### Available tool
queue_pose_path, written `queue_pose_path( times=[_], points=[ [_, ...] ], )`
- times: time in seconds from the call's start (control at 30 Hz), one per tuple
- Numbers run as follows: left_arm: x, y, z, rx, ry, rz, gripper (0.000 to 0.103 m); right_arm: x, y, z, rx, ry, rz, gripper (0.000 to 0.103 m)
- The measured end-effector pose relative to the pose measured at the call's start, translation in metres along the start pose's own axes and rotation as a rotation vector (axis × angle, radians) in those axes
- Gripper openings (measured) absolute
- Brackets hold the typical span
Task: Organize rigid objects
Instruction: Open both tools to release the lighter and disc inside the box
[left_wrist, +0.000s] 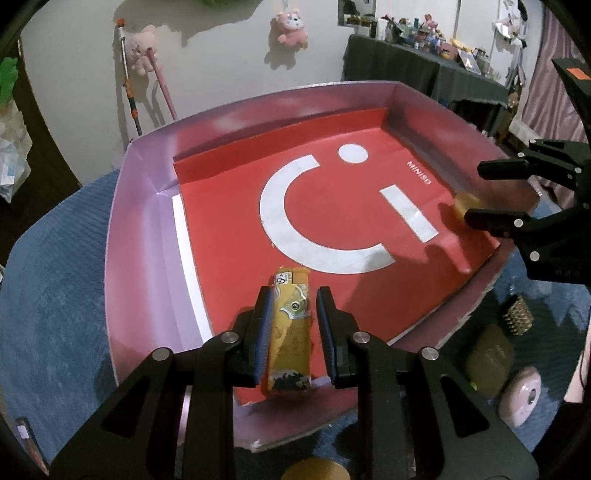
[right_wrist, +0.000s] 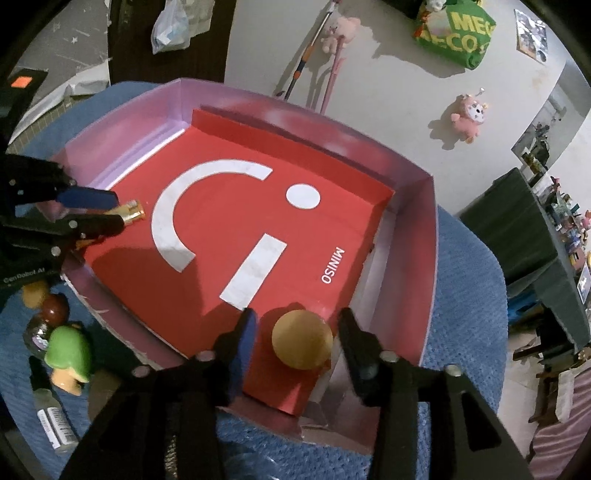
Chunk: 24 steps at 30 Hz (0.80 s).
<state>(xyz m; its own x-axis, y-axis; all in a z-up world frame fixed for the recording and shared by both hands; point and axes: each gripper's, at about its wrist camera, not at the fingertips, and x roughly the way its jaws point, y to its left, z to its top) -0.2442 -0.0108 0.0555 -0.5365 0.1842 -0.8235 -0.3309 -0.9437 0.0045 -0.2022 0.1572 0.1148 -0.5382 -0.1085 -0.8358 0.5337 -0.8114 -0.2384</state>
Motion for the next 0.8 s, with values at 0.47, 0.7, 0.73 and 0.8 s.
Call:
queue_pose_path(
  times=[0.47, 0.7, 0.73, 0.8],
  points=[
    [-0.074, -0.015, -0.017, -0.071, -0.214, -0.076, 0.023, -0.090, 0.000, -0.011, 0.117, -0.229, 0.029, 0.070],
    [-0.114, -0.026, -0.043, -0.094, -0.368, -0.042, 0.081, -0.141, 0.015, -0.036, 0.169, -0.371, 0.051, 0.081],
    [-0.120, -0.028, -0.048, -0.097, -0.404, -0.030, 0.081, -0.147, 0.019, -0.041, 0.174, -0.389, 0.052, 0.082],
    [-0.127, -0.034, -0.056, -0.081, -0.437, 0.016, 0.081, -0.156, 0.025, -0.050, 0.185, -0.417, 0.053, 0.085]
  ],
)
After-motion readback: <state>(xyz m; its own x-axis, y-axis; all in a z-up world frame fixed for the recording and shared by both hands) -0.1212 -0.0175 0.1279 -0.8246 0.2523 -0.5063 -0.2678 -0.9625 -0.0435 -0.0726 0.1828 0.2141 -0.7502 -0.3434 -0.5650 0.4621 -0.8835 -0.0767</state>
